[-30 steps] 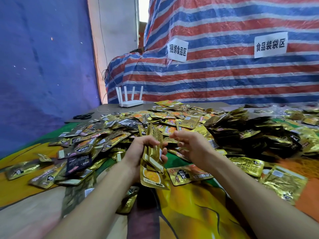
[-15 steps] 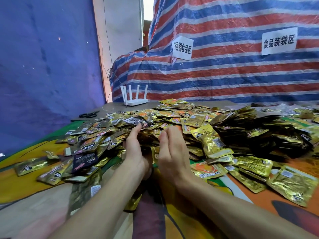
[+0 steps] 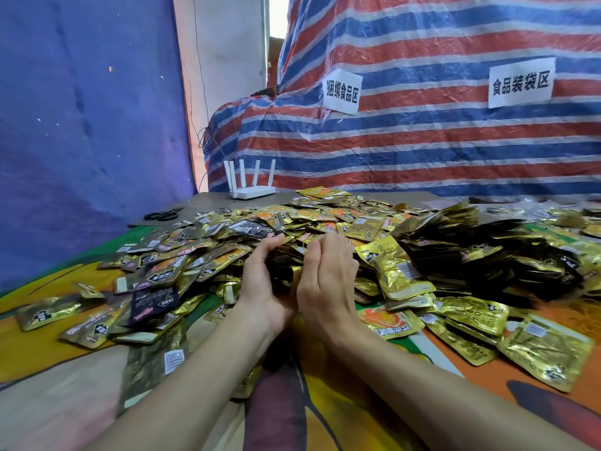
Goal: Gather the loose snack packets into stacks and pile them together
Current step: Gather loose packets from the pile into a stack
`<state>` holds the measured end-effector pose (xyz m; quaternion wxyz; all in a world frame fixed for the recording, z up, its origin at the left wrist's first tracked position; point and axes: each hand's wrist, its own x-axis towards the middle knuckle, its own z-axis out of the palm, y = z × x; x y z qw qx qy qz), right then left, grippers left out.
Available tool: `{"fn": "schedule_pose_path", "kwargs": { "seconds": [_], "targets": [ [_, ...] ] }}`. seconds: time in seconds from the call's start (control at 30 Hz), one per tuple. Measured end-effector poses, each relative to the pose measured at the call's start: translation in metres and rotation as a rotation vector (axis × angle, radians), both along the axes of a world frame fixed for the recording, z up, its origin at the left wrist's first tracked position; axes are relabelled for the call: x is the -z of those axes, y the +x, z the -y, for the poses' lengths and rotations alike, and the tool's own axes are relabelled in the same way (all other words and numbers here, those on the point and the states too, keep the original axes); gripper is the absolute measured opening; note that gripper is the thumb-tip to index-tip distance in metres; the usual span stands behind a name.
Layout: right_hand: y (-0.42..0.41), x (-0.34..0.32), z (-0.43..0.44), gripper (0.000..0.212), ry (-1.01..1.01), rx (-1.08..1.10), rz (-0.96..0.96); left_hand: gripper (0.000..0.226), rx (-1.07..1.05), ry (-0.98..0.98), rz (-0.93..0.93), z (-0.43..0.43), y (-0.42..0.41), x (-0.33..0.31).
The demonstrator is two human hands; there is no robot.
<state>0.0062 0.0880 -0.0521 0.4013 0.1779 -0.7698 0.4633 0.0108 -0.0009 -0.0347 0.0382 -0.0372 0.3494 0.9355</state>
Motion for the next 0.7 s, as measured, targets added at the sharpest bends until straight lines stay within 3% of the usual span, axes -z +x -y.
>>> {"fn": "schedule_pose_path", "kwargs": {
  "seconds": [0.07,0.17,0.3,0.43,0.57,0.7],
  "targets": [
    [0.001,0.001,0.000,0.023,0.029,0.006,0.005,0.031,0.011,0.016,-0.010,0.000,0.001,-0.001],
    [0.004,0.000,0.000,0.020,0.013,0.004,0.033,0.015,0.036,-0.012,-0.057,-0.002,0.002,-0.003],
    [0.011,-0.017,-0.009,0.027,-0.333,-0.494,0.251,0.024,0.052,0.022,-0.135,0.000,0.004,-0.011],
    [0.001,-0.030,-0.032,0.039,-0.566,-0.743,0.518,0.044,0.165,-0.020,-0.162,0.006,0.011,-0.014],
    [-0.006,-0.030,-0.048,0.049,-0.568,-0.683,0.601,0.067,0.314,-0.072,-0.217,0.003,0.013,-0.016],
    [-0.017,-0.029,-0.060,0.033,-0.563,-0.629,0.711,0.070,0.387,-0.096,-0.218,0.001,0.011,-0.011]
  ]
}}
